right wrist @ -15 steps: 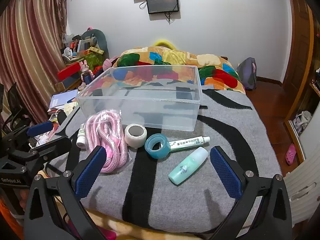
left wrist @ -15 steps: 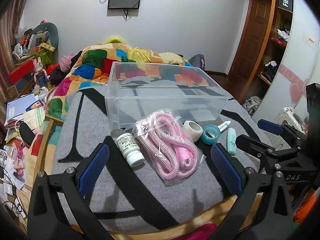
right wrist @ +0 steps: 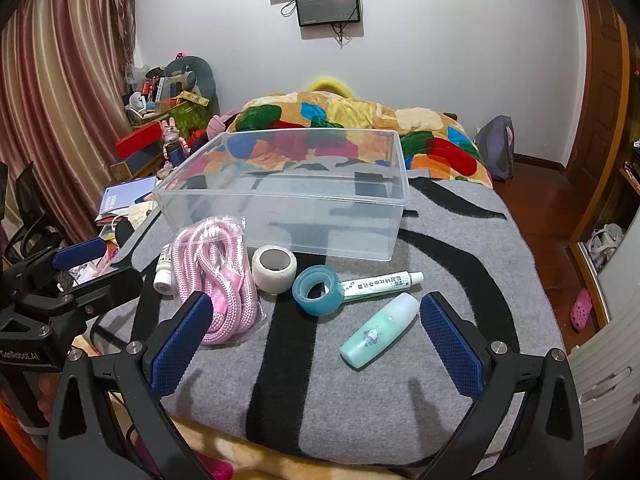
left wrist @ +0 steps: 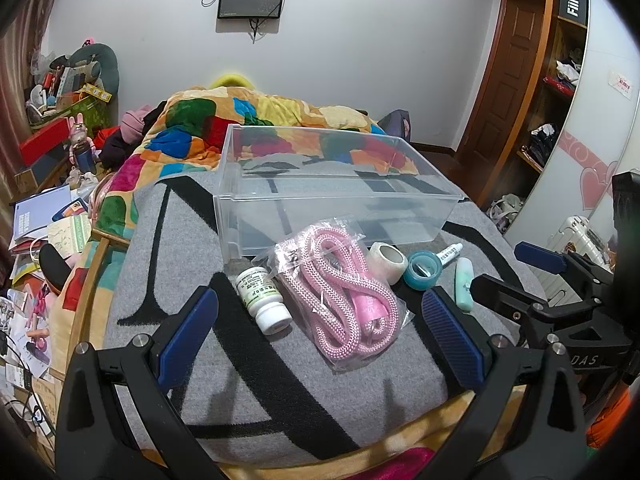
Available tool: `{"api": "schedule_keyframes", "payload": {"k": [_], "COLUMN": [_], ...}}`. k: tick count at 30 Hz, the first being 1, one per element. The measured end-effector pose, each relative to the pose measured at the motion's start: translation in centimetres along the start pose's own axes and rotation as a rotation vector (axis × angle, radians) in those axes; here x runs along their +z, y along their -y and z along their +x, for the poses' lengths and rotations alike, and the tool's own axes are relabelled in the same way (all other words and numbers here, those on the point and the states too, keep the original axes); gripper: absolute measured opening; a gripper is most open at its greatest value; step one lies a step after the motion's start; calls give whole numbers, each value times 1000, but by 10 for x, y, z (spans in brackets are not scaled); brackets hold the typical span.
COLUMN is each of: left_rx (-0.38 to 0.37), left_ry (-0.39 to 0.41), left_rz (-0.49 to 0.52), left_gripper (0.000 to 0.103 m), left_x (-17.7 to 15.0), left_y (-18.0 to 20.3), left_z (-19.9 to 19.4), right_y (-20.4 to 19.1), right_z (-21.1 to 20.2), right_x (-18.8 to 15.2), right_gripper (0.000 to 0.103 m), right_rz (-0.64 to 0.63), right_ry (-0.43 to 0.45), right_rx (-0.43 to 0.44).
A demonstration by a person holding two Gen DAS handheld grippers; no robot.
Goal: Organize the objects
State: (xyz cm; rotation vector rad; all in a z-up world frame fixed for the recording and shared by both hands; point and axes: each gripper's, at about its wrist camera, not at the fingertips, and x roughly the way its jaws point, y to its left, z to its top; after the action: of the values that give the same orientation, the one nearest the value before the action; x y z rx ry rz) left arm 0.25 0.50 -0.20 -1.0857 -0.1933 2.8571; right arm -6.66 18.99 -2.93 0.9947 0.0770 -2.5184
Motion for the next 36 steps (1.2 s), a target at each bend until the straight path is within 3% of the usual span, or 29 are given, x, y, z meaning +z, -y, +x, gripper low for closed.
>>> {"api": "schedule_keyframes", "payload": {"k": [36], "left_rx": [1], "left_ry": [1], "left_rz": [0], "left_gripper": [103], "left_x": [2], "left_y": [-1], "left_z": [-1], "right_y": [-1], "right_z": [0], "right_x": [0], "right_gripper": [103], "right_rz": [-1], "right_ry": [-4], "right_rx": [2]}}
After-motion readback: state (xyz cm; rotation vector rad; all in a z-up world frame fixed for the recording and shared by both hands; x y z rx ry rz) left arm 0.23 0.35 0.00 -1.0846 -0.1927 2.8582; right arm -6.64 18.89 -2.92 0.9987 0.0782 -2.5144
